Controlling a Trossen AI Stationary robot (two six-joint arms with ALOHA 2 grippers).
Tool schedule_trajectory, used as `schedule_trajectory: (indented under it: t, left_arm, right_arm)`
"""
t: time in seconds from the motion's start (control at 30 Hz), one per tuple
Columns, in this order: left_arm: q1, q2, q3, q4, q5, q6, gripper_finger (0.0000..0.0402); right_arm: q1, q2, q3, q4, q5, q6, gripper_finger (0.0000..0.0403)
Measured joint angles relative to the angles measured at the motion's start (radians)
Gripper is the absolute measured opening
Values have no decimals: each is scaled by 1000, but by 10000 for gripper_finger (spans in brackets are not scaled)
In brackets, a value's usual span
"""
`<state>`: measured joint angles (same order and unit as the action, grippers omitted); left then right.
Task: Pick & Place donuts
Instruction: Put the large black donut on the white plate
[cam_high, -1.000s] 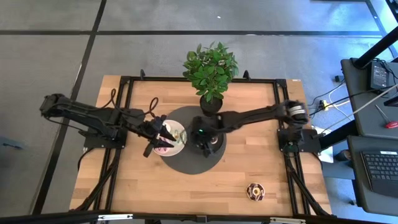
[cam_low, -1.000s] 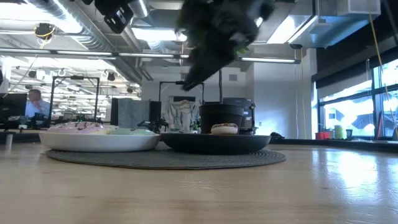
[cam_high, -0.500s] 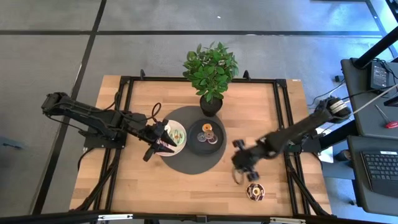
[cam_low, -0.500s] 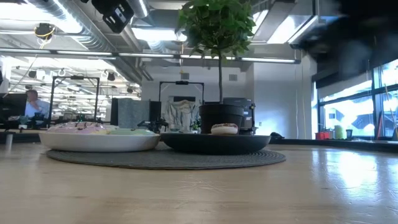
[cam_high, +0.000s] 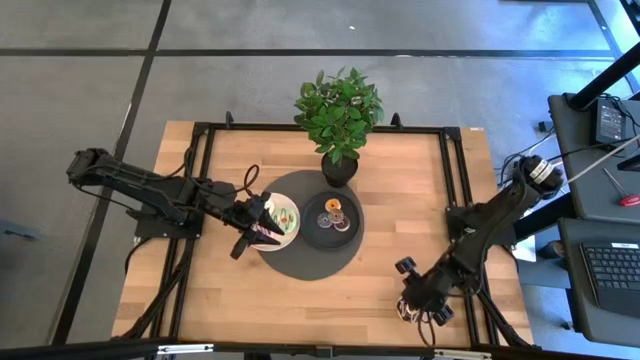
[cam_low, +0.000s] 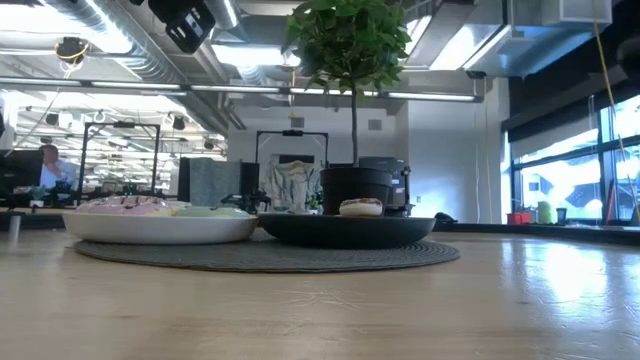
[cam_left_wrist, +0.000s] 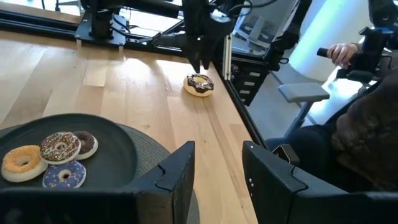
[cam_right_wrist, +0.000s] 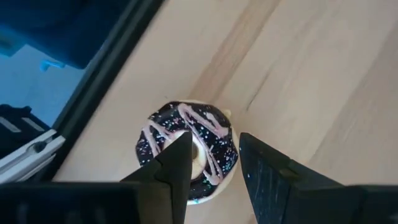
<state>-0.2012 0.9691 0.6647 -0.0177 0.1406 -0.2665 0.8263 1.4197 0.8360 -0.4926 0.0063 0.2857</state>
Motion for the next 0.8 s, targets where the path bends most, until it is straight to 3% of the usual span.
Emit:
schedule_trajectory:
  t: [0.2,0.43,0.8]
  left_arm:
    - [0,0,0,1,0,0,130]
    - [0,0,0,19,-2,59,130]
    - [0,0,0,70,-2,131,130]
  right_arm:
    - [10,79,0,0,0,78,134]
    - [10,139,0,1,-90,80,134]
    - [10,138,1,-4,-64,76,134]
